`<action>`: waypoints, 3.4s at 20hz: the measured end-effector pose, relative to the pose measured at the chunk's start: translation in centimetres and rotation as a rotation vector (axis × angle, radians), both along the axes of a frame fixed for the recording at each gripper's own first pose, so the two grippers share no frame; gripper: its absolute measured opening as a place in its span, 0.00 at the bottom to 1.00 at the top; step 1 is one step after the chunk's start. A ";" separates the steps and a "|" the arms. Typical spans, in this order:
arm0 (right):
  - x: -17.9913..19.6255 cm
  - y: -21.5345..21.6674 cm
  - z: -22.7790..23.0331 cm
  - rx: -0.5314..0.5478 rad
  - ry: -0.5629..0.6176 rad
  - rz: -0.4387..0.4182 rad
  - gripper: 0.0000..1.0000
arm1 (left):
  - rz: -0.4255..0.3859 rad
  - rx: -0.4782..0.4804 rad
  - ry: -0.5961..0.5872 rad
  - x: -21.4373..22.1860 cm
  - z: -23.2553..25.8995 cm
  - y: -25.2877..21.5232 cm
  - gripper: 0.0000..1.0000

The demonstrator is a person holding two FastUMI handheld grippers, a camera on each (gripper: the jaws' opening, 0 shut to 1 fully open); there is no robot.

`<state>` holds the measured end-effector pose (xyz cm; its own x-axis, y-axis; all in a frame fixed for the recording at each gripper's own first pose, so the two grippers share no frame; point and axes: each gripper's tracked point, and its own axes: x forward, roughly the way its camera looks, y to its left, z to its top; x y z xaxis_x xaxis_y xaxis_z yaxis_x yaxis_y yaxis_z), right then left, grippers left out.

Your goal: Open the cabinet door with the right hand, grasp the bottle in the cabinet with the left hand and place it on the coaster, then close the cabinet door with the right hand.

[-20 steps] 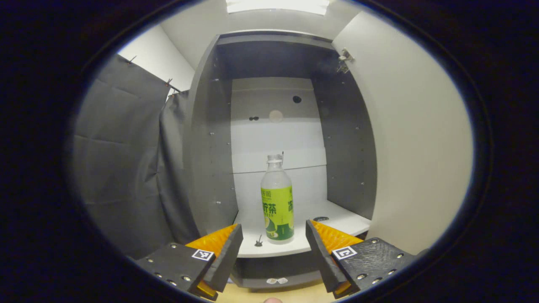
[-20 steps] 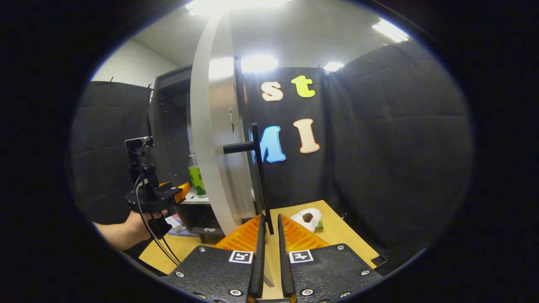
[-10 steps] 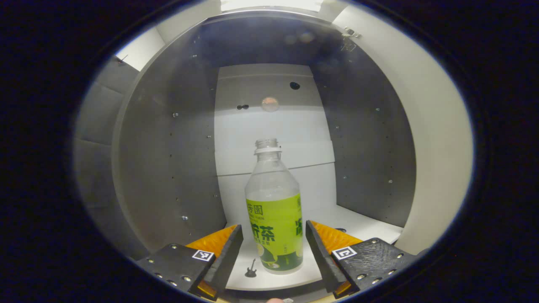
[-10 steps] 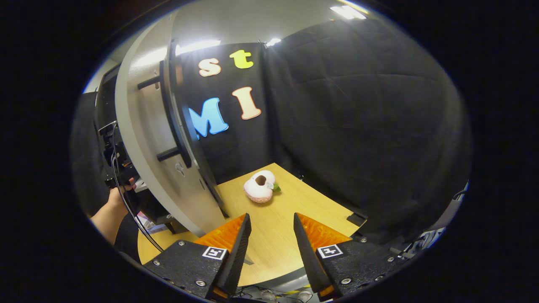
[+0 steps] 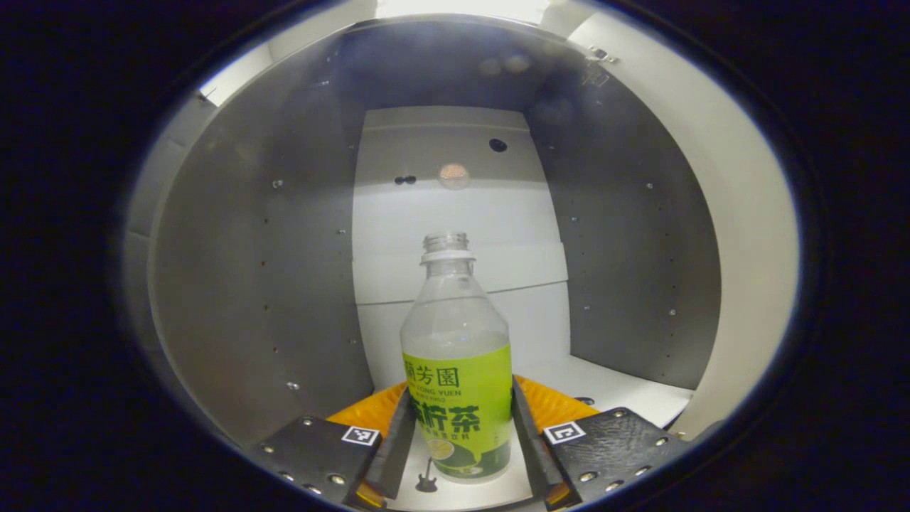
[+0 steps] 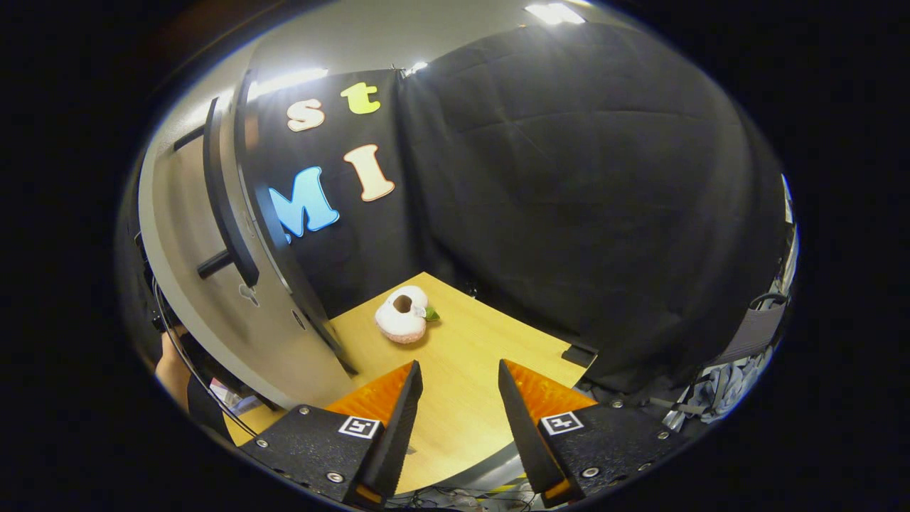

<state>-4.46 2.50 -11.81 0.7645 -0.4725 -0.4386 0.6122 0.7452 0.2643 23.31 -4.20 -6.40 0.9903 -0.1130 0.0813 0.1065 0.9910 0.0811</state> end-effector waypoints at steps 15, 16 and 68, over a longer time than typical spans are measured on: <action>2.3 -3.0 2.2 -0.079 -0.072 0.184 0.68 | 0.028 -0.034 -0.075 -10.0 6.2 0.9 0.68; 2.7 -3.2 2.5 -0.091 -0.072 0.212 0.68 | 0.043 -0.037 -0.077 -11.0 6.6 1.1 0.68; 9.9 -1.9 -13.9 -0.444 0.114 0.609 0.76 | 0.439 -0.104 0.069 -43.2 -33.6 5.8 0.74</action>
<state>5.41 0.59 -25.69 0.9081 -0.1324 -0.3973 0.0648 0.9817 -0.1791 -19.88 1.56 -40.03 0.9460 0.3241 0.0027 -0.3240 0.9460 -0.0134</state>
